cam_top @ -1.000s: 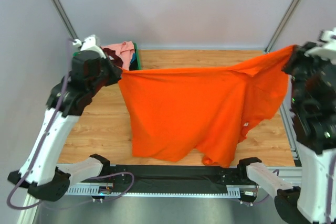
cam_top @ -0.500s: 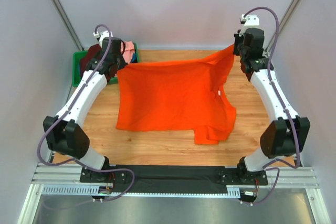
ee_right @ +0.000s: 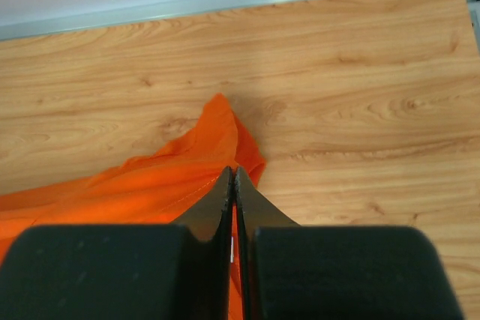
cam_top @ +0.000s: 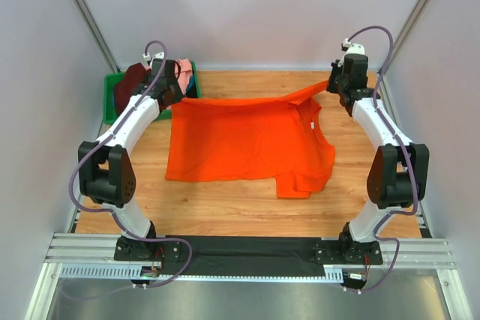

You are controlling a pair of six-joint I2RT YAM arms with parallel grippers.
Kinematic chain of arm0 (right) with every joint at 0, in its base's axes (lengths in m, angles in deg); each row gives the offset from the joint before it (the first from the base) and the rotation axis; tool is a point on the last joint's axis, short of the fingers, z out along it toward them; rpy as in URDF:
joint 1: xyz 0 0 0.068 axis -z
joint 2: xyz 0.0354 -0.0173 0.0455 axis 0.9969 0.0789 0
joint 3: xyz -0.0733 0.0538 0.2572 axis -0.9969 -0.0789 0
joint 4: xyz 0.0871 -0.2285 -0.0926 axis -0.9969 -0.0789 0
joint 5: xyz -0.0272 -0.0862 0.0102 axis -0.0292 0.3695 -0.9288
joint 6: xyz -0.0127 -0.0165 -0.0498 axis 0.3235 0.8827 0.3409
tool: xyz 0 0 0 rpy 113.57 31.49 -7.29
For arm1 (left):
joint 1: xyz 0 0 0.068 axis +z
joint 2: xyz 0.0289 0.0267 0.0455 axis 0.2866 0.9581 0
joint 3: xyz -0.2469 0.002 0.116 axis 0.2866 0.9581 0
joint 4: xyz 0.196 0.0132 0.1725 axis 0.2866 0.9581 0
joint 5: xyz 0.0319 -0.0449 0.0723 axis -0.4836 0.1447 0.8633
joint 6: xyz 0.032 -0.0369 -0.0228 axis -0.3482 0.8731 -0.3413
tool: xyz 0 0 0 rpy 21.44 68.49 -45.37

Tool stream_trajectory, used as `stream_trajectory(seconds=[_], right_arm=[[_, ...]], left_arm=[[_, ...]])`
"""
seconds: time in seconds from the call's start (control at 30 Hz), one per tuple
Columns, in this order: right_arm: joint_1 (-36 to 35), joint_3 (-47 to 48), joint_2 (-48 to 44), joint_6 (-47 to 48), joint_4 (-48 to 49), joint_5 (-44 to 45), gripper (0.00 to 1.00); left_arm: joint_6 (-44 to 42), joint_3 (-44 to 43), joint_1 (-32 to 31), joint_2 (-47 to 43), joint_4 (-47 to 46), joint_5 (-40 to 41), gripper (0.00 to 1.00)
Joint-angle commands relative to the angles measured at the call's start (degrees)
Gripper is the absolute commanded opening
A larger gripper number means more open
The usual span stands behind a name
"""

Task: Fold and stack the t-shirts
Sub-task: Fold the tshirt

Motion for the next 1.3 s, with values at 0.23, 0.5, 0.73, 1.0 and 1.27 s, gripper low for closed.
stream_trajectory(seconds=[0.23, 0.5, 0.73, 1.0, 1.27], right_arm=[[5.4, -6.78, -2.06, -7.16, -2.96, -4.89, 0.0], [5.58, -13.64, -1.8, -12.7, -6.13, -9.57, 0.0], [5.58, -21.11, -3.29, -14.99, -3.32, -11.24, 0.0], [5.58, -23.58, -4.34, -14.28, -3.14, -10.1, 0.0], [5.58, -15.17, -6.98, -14.81, -5.52, -10.97, 0.0]], left_arm=[[-0.28, 7.66, 0.72, -2.37, -2.15, -0.64, 0.0], [2.27, 11.62, 0.72, -0.7, -1.1, -1.7, 0.0], [4.2, 14.08, 0.72, 2.72, -0.04, 0.06, 0.0], [5.35, 15.84, 0.72, 3.78, -0.75, 1.47, 0.0], [3.51, 11.91, 0.72, -3.95, -4.08, 2.26, 0.0]])
